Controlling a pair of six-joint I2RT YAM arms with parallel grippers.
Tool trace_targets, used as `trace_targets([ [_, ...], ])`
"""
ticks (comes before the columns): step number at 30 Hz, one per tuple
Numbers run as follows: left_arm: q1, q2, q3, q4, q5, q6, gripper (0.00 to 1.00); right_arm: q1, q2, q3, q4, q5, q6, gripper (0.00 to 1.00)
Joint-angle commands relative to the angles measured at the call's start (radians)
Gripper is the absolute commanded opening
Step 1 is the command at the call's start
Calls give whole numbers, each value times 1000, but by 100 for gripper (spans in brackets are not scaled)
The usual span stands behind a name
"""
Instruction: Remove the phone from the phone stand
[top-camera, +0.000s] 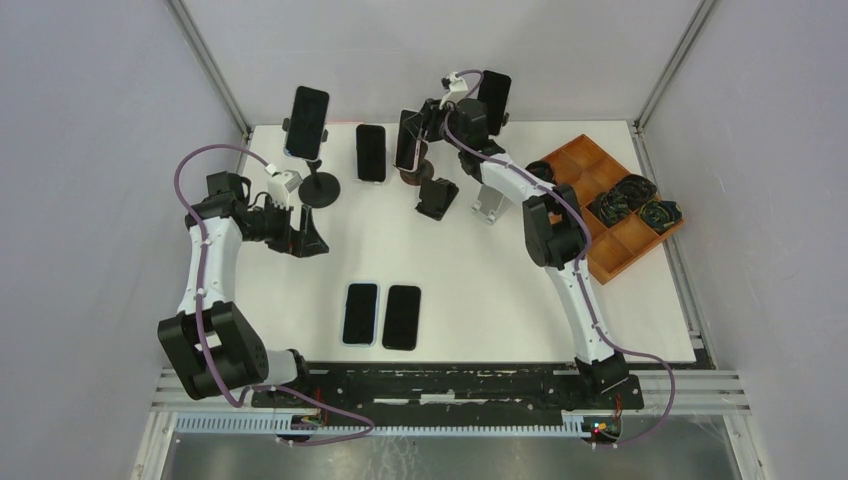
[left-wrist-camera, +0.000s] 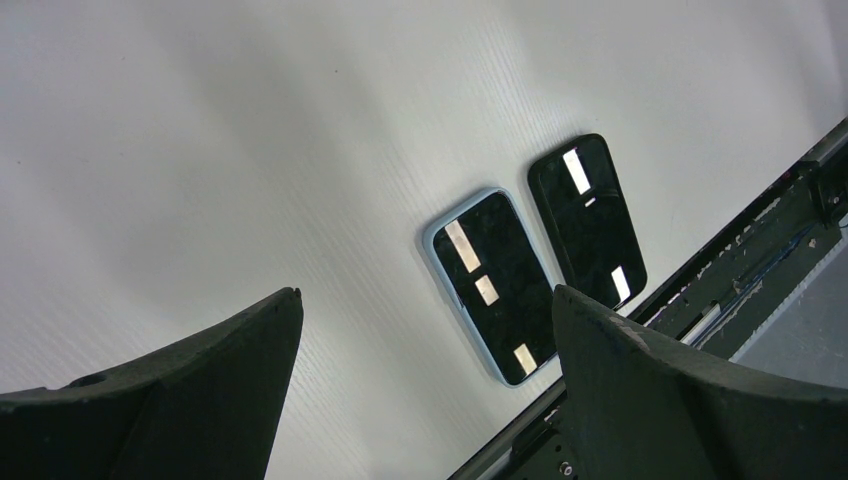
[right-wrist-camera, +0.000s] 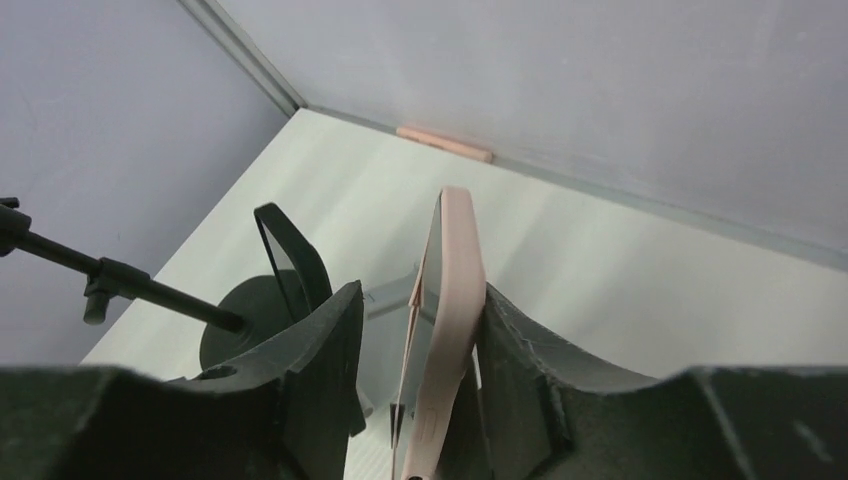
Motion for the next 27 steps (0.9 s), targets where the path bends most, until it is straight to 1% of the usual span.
trace_targets([
  [1,-1,-6,1,15,21,46,100,-9,-5,60,77,6,11,47],
  [5,-1,-3,3,16,24,42,100,-11,-7,48,71,-1,11,41],
  [10,-1,-13,5,16,22,41,100,-12,5,45,60,1,17,42],
  [13,-1,-15,6,15,22,41,100,-15,20,42,58,-4,30,37],
  [14,-1,-14,6,14,21,41,100,-15,23,43,58,-9,32,33],
  [16,0,-11,8,15,21,42,100,-14,23,42,57,-14,32,23],
  [19,-1,-8,7,15,21,41,100,-15,3,42,58,-23,35,4],
  [20,-1,-8,7,16,21,42,100,-15,-16,36,62,-28,35,0],
  [27,0,-19,12,15,29,22,100,-8,-177,-28,130,-83,56,0],
])
